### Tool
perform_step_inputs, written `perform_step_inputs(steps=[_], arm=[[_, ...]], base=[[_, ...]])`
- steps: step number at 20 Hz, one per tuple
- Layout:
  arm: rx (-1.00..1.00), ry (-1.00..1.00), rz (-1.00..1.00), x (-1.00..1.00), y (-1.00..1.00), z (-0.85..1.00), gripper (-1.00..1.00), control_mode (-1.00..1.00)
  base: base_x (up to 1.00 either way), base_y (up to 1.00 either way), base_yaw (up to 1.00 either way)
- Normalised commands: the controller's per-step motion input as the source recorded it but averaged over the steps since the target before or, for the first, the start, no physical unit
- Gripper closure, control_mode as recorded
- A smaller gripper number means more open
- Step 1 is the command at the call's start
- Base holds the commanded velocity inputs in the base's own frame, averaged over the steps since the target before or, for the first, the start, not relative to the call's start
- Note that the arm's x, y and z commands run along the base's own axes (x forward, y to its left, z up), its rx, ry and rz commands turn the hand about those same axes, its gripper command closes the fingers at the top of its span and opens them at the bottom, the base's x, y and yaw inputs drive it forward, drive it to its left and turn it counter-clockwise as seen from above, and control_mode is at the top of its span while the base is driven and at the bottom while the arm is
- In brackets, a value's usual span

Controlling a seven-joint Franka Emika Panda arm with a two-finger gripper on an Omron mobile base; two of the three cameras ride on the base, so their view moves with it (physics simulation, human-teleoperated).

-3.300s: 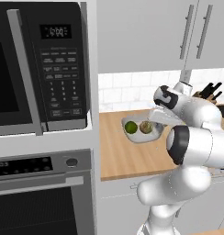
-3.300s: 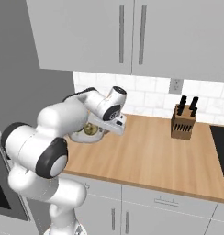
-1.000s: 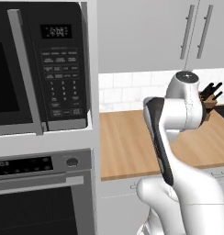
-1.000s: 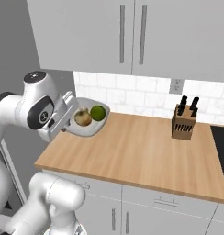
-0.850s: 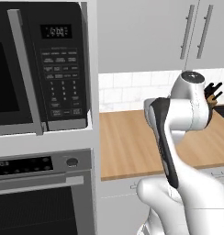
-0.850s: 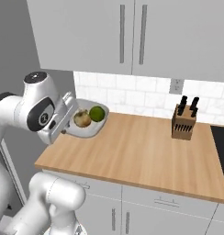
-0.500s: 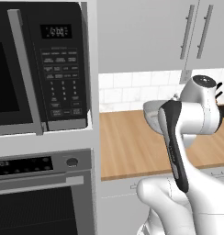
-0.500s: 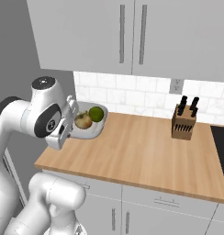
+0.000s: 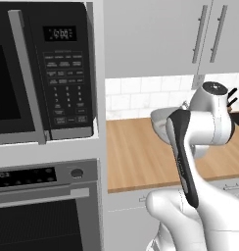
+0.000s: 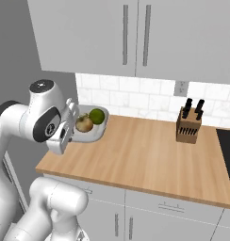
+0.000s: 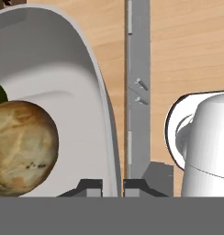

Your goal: Take the meat container that has the chicken drumstick and place it on the second highest rack of the freezer. Then take the vegetable container that has the onion and lime and place it on the highest rack of the freezer.

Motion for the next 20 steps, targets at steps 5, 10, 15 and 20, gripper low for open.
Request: perform_step_inputs(steps=[5,10,15,20], arm=[[0.0,0.0,0.0,0.0,0.0,0.0,1.0,-1.0],[0.0,0.0,0.0,0.0,0.0,0.0,1.0,1.0],[0.0,0.0,0.0,0.0,0.0,0.0,1.0,1.0],[0.0,0.0,0.0,0.0,0.0,0.0,1.0,1.0]], base=[[0.0,0.0,0.0],[-0.06,0.0,0.0],[-0.98,-0.35,0.07],[-1.0,-0.35,0.19]])
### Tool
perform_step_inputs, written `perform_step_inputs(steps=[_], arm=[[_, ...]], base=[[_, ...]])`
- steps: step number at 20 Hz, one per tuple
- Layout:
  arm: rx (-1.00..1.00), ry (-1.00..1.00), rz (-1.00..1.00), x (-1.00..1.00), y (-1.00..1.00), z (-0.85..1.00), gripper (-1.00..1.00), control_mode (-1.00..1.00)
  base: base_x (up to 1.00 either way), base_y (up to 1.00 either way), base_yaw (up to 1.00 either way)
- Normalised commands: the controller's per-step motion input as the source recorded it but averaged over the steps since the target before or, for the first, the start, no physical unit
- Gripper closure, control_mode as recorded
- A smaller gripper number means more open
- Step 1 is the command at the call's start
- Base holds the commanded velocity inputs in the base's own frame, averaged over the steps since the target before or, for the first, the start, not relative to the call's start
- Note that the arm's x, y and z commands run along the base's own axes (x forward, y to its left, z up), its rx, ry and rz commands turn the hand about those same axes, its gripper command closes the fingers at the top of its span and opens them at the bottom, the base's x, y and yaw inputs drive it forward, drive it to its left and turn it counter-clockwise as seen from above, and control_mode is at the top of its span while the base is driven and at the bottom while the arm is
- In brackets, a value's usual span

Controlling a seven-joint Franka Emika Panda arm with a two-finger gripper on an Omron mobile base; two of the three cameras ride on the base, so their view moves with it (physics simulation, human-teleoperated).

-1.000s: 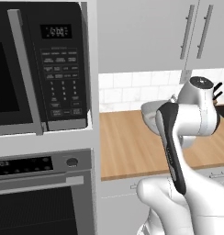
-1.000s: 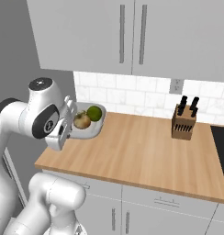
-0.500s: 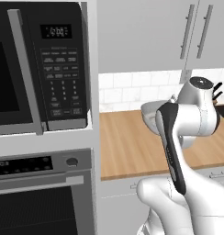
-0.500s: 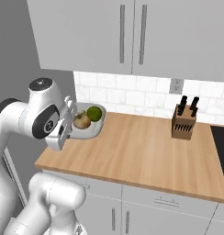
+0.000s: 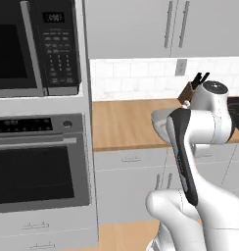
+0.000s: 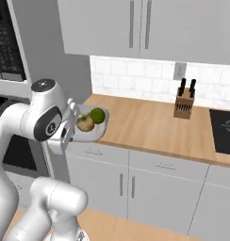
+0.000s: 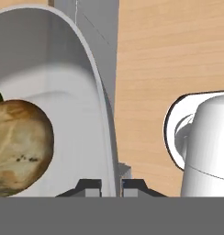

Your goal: Take the meat container that has the chicken drumstick and place it on the second highest rack of the freezer. Then take the vegetable container that has the onion and lime and place it on the highest rack of the freezer.

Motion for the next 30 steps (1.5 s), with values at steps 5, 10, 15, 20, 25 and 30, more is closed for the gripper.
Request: perform_step_inputs(steps=[5,10,15,20,25,30], arm=[[0.0,0.0,0.0,0.0,0.0,0.0,1.0,1.0],[0.0,0.0,0.0,0.0,0.0,0.0,1.0,1.0],[0.0,0.0,0.0,0.0,0.0,0.0,1.0,1.0],[0.0,0.0,0.0,0.0,0.0,0.0,1.0,1.0],[0.0,0.0,0.0,0.0,0.0,0.0,1.0,1.0],[0.0,0.0,0.0,0.0,0.0,0.0,1.0,1.0]], base=[[-0.89,0.03,0.7],[-0.75,0.08,0.87],[-0.33,0.5,0.7],[0.13,0.58,0.57],[0.6,0.51,0.45],[0.8,0.56,0.17]])
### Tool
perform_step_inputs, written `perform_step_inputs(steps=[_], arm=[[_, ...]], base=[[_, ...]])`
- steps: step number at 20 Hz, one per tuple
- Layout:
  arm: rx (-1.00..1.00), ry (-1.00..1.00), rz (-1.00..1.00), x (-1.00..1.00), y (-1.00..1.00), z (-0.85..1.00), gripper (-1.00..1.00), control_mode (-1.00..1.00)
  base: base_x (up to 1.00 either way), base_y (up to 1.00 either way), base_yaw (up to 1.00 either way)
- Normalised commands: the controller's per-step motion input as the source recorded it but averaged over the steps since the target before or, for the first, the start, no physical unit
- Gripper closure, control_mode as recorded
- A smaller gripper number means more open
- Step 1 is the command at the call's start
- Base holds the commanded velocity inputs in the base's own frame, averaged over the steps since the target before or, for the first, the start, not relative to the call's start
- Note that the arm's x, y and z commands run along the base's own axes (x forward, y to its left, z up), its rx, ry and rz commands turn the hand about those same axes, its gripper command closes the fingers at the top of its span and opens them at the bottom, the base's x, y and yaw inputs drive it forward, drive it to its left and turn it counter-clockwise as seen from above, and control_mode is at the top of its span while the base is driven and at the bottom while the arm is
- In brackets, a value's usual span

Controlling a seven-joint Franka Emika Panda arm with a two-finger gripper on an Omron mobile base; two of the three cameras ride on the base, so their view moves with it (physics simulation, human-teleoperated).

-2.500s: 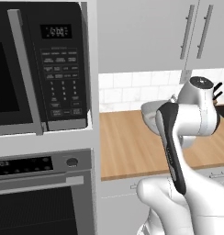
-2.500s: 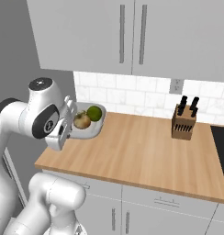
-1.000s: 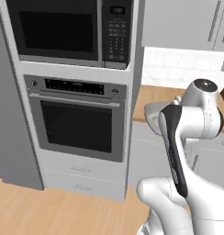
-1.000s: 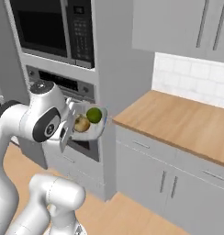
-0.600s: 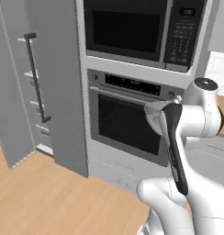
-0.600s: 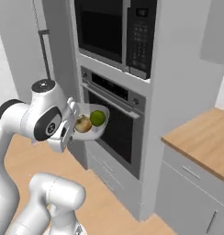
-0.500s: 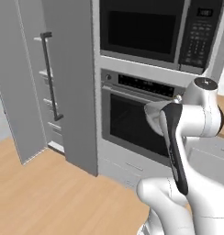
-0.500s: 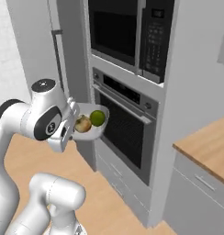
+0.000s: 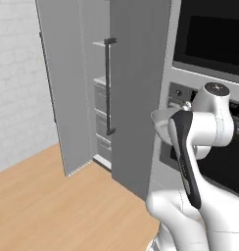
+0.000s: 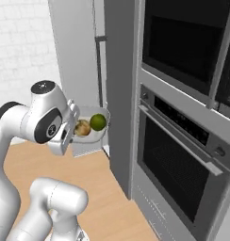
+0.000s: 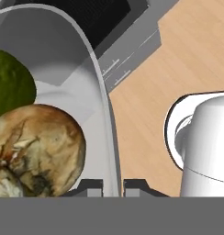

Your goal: Take the meat container that has the chicken drumstick and place it on the second highest rack of the freezer. Then take the vegetable container that has the onion and lime and place it on the highest rack of the freezer.

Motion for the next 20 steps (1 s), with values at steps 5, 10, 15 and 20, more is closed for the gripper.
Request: perform_step_inputs(steps=[5,10,15,20], arm=[[0.0,0.0,0.0,0.0,0.0,0.0,1.0,1.0],[0.0,0.0,0.0,0.0,0.0,0.0,1.0,1.0],[0.0,0.0,0.0,0.0,0.0,0.0,1.0,1.0],[0.0,0.0,0.0,0.0,0.0,0.0,1.0,1.0]], base=[[0.83,0.43,0.0],[0.03,0.52,-0.05],[0.39,0.57,-0.41],[0.26,0.83,-0.56]])
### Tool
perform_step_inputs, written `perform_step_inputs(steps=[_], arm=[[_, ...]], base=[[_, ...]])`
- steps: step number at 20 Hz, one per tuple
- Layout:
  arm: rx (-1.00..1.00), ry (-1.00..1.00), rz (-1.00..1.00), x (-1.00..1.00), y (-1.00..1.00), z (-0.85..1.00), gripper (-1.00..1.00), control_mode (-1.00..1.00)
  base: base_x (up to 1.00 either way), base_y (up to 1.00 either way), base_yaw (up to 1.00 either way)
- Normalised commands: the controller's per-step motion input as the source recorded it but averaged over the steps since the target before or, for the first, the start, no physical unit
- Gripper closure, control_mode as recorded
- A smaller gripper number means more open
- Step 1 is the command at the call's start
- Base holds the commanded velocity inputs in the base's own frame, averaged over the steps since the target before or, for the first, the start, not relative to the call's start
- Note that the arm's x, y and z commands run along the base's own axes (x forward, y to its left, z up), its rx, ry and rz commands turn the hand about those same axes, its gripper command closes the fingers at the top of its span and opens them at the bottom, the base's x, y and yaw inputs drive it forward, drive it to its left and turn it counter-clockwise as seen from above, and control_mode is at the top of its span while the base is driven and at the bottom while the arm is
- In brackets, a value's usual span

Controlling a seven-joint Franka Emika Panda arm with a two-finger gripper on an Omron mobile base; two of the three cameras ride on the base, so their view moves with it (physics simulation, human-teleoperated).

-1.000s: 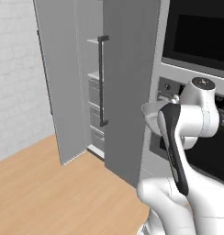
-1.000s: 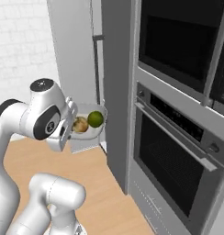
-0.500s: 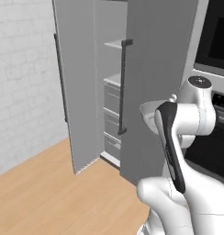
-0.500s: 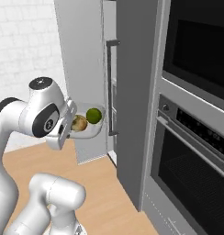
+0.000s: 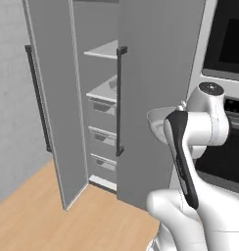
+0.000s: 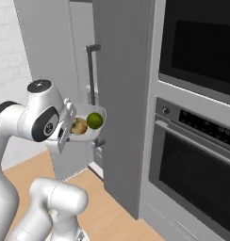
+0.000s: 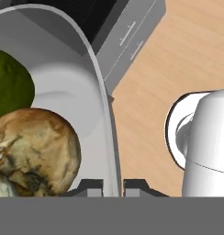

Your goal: Take the meat container that has the chicken drumstick and place it on the second highest rack of the freezer. Then take the vegetable container that has the onion and lime and place it on the highest rack of the freezer.

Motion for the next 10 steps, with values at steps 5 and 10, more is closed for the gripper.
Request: perform_step_inputs(steps=[5,10], arm=[[0.0,0.0,0.0,0.0,0.0,0.0,1.0,1.0],[0.0,0.0,0.0,0.0,0.0,0.0,1.0,1.0]], base=[[0.12,0.81,-0.49],[0.01,0.78,-0.42]])
